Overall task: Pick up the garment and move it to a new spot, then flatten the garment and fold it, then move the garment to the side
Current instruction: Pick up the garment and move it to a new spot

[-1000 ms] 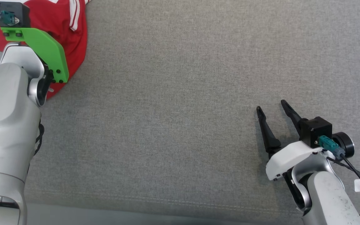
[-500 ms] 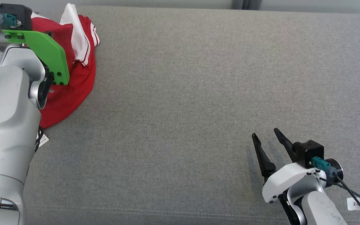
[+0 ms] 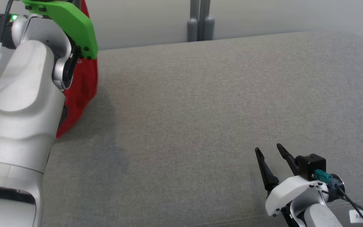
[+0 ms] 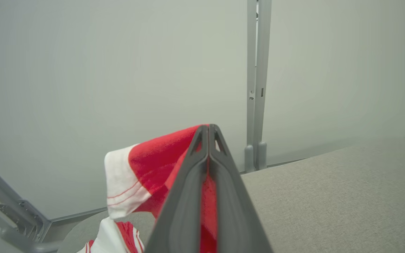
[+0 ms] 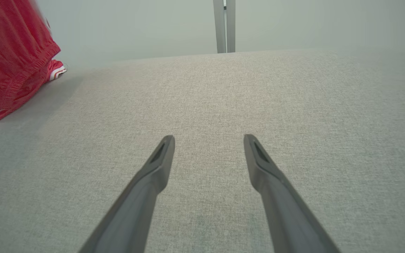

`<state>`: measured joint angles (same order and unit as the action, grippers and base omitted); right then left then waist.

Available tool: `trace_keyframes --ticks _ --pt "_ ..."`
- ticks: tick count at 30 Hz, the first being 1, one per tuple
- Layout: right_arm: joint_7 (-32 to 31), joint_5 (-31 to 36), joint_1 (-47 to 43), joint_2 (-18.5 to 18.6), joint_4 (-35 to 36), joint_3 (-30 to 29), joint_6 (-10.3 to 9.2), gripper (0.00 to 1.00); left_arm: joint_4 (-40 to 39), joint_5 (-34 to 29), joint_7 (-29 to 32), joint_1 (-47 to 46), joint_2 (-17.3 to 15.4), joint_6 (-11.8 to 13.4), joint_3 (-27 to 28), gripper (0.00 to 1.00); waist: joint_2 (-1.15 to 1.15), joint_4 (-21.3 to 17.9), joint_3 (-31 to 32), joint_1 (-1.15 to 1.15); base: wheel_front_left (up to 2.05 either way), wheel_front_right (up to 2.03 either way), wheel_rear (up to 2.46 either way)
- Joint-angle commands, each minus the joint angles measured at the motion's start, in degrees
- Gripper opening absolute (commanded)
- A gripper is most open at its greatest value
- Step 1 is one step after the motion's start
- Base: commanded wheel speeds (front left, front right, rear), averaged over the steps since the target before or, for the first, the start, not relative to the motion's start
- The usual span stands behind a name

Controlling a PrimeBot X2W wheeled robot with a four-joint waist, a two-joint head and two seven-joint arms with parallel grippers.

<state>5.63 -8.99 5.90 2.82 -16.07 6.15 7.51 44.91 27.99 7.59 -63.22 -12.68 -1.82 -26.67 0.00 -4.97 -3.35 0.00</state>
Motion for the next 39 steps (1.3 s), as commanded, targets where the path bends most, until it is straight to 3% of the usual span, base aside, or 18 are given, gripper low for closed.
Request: trace_keyframes --ticks 1,11,18,33,39 --pt "0.32 -0.24 -0.57 0.13 -0.14 0.12 -0.04 1.0 -0.89 -0.22 -0.71 -1.43 0.63 -0.27 -0.13 0.0 0.0 -6.0 1.68 0.0 0.0 0.0 0.0" --pt "1.33 -0.99 0.57 0.09 -0.39 -0.08 -0.04 1.0 -5.07 2.2 -3.32 -3.57 6.08 -1.23 -0.75 0.0 0.0 -13.49 -1.21 0.0 0.0 0.0 0.0" --pt "3.21 -2.3 2.08 0.08 -0.7 -1.09 -0.04 1.0 -3.24 3.77 -2.39 1.11 8.39 -0.62 -2.91 0.0 0.0 -13.86 -5.65 0.0 0.0 0.0 0.0" --pt "5.01 -2.42 5.03 0.11 -3.2 -1.34 -0.04 1.0 8.64 1.92 -6.26 12.05 0.65 1.73 -4.12 0.0 0.0 -10.43 -8.75 0.0 0.0 0.0 0.0" --pt "4.61 -1.73 4.21 0.11 -3.67 -1.97 -0.04 1.0 11.08 4.32 -7.11 16.04 1.25 0.55 -3.47 0.0 0.0 -9.07 -6.96 0.0 0.0 0.0 0.0"
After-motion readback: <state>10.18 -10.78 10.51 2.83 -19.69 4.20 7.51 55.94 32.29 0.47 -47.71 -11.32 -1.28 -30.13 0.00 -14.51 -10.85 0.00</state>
